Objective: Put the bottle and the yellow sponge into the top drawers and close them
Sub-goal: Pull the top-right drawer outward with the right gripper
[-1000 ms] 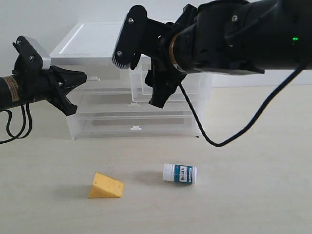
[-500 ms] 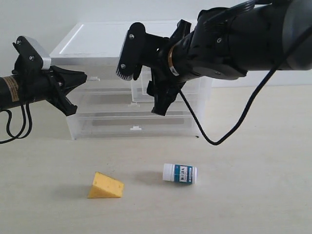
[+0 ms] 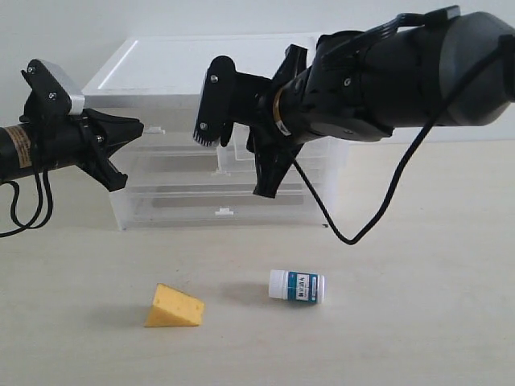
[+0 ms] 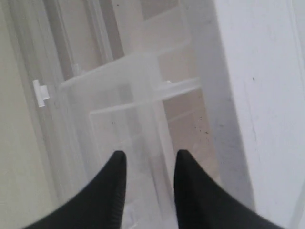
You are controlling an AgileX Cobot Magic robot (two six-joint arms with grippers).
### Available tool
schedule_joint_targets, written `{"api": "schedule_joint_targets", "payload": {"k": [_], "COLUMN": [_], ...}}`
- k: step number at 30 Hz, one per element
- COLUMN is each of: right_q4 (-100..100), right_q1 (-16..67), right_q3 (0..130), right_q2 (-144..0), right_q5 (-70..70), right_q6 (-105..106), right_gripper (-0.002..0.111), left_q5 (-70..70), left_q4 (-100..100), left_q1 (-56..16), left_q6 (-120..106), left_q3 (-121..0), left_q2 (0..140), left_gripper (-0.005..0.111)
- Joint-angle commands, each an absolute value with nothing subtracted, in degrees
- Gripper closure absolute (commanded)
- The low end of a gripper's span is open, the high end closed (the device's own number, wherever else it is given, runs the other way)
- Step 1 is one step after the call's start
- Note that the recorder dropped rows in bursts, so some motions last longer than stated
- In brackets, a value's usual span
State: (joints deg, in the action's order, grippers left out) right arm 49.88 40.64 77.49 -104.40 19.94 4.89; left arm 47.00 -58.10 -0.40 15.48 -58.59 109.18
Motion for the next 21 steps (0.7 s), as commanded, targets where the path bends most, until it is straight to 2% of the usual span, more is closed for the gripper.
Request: {"api": "schedule_joint_targets", "payload": {"k": [1, 11, 16, 19, 21], "right_q4": [41.4, 25.5, 25.8, 25.1, 24.9], "right_q1": [40.7, 40.7, 40.6, 40.6, 40.6], "right_q3": [77.3, 77.3, 77.3, 77.3, 77.3], "right_q2": [-104.5, -101.6, -100.6, -100.7, -100.7], "right_q5": [23.1, 28.1, 29.4, 29.0, 28.9], "right_q6": [12.9, 28.7, 27.0, 26.0, 25.4], "right_gripper": [0.109, 0.108, 0.108, 0.096, 0.078], "left_q5": [43.4, 43.4, 43.4, 43.4, 43.4], "left_q4": [-53.0, -53.0, -53.0, -53.5, -53.8], "left_q1": [-0.2, -0.2, -0.2, -0.2, -0.2], "left_q6": [15.4, 15.4, 15.4, 15.7, 15.7], "left_q3": [-59.6, -59.6, -59.6, -59.6, -59.6], "left_q2": [109.4, 109.4, 109.4, 109.4, 109.4], "left_gripper": [0.103, 0.103, 0.103, 0.103, 0.103]}}
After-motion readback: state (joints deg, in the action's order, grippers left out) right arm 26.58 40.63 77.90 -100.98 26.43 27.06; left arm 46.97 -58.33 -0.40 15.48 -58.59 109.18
